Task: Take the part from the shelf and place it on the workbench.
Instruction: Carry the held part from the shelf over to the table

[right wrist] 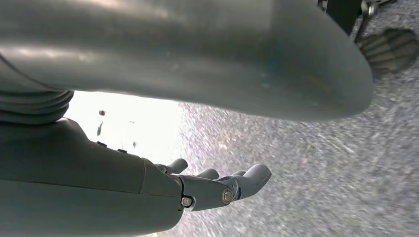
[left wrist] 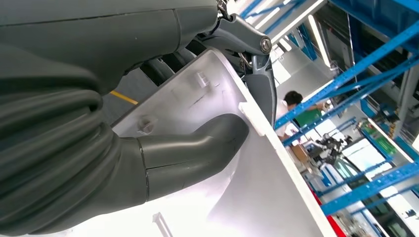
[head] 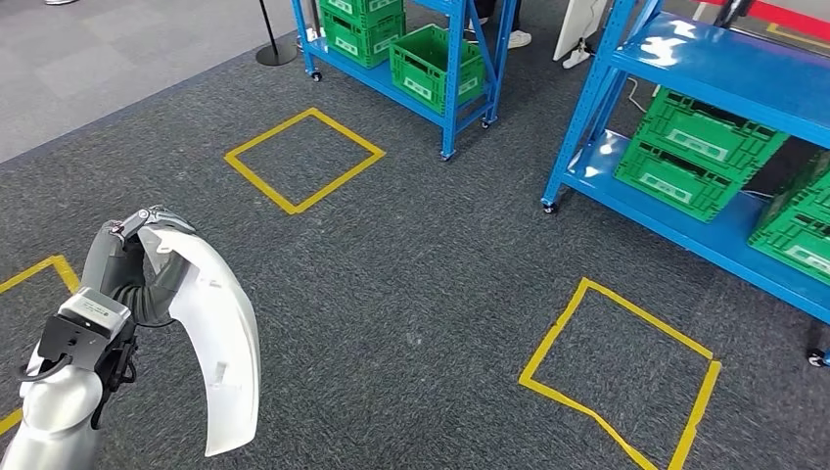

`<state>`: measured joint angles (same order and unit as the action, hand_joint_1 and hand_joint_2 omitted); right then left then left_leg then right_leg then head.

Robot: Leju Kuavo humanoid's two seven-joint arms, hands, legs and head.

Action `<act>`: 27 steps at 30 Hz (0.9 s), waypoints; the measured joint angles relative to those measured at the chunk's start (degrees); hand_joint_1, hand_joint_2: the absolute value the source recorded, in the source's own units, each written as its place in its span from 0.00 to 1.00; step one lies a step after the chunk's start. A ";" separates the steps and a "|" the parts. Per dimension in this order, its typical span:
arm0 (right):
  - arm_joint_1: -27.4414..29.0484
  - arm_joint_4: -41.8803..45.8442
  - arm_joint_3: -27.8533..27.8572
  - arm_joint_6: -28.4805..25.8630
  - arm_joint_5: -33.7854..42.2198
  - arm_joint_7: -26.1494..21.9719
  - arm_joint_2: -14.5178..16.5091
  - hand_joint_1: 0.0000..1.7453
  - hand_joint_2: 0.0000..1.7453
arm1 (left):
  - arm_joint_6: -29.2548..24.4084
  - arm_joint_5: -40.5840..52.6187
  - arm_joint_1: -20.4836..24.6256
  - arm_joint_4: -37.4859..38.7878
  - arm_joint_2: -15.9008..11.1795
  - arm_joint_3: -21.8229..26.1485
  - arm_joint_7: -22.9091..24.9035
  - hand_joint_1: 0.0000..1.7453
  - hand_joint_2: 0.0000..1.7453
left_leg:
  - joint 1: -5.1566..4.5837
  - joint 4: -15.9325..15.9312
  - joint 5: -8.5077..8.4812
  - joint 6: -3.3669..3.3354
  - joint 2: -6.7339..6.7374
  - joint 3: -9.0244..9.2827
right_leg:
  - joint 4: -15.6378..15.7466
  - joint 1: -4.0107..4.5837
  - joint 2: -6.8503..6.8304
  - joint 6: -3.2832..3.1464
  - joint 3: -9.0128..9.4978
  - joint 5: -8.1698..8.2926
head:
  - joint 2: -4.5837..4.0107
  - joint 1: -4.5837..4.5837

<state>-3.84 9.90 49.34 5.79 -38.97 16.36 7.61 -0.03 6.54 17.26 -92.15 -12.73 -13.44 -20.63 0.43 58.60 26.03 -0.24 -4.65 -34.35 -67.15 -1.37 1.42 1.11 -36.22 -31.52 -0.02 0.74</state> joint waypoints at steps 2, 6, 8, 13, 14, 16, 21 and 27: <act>-0.06 0.00 0.00 0.00 0.03 -0.31 0.02 0.00 0.00 | 0.09 0.09 0.06 -0.02 0.08 0.00 -0.04 1.00 1.00 | -0.01 0.63 0.22 0.81 -1.37 -0.46 | 5.78 -0.21 1.70 -0.08 2.60 2.05 | 0.00 -0.02; -0.23 0.01 0.01 0.02 -0.05 -0.67 0.11 0.00 0.00 | 0.21 0.18 0.03 -0.06 -0.01 0.08 -0.11 1.00 1.00 | 0.10 0.45 -0.07 2.44 -2.57 -1.23 | 6.97 0.07 0.25 -1.66 2.99 2.45 | 0.00 -0.02; -0.25 0.02 0.01 0.06 -0.12 -0.60 0.16 0.00 0.00 | 0.20 0.19 0.10 -0.14 -0.22 0.24 -0.10 1.00 1.00 | -0.02 3.35 1.75 2.88 0.24 -2.76 | 7.38 0.06 -1.05 -2.55 3.14 2.74 | 0.00 0.19; 0.03 0.02 0.01 0.11 -0.29 -0.60 0.15 0.00 0.00 | 0.21 0.19 -0.54 -0.22 -0.29 0.33 -0.06 1.00 1.00 | 0.00 15.76 6.55 3.17 4.30 -8.35 | 7.43 0.69 -4.62 -3.24 3.28 2.43 | 0.00 0.38; 0.00 0.02 0.01 0.14 -0.30 -0.60 0.15 0.00 0.00 | 0.21 0.19 -0.60 -0.26 -0.31 0.34 -0.04 1.00 1.00 | -0.02 13.21 5.00 3.04 4.62 -6.91 | 7.43 0.76 -5.34 -3.22 3.42 2.32 | 0.00 0.38; -0.08 0.02 0.01 0.17 -0.31 -0.61 0.15 0.00 0.00 | 0.20 0.19 -0.59 -0.46 -0.32 0.39 -0.04 1.00 1.00 | -0.30 5.31 1.85 2.48 6.61 -2.45 | 7.43 0.96 -6.63 -2.97 3.85 1.99 | 0.00 0.35; -0.27 0.02 0.01 0.20 -0.46 -0.73 0.15 0.00 0.00 | 0.20 0.26 -0.86 -1.19 -0.44 0.79 -0.05 1.00 1.00 | -0.90 -0.06 0.45 0.82 6.45 0.23 | 7.57 0.98 -8.63 -1.41 4.77 1.34 | 0.00 0.28; 0.05 0.02 0.01 0.19 -0.52 -0.52 0.17 0.00 0.00 | 0.31 0.49 -0.95 -1.68 -0.31 0.98 0.08 1.00 1.00 | -0.30 -0.71 -0.16 -0.38 2.49 0.34 | -7.64 0.70 -1.71 -0.58 -2.78 -5.76 | 0.00 -0.03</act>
<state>-3.79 9.92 49.35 5.98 -39.50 15.84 7.78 0.28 7.03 16.31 -93.83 -13.04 -12.46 -20.55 0.13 57.88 25.87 -0.62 -2.17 -34.01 -74.79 -0.68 -0.29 0.53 -39.00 -37.28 -0.02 0.71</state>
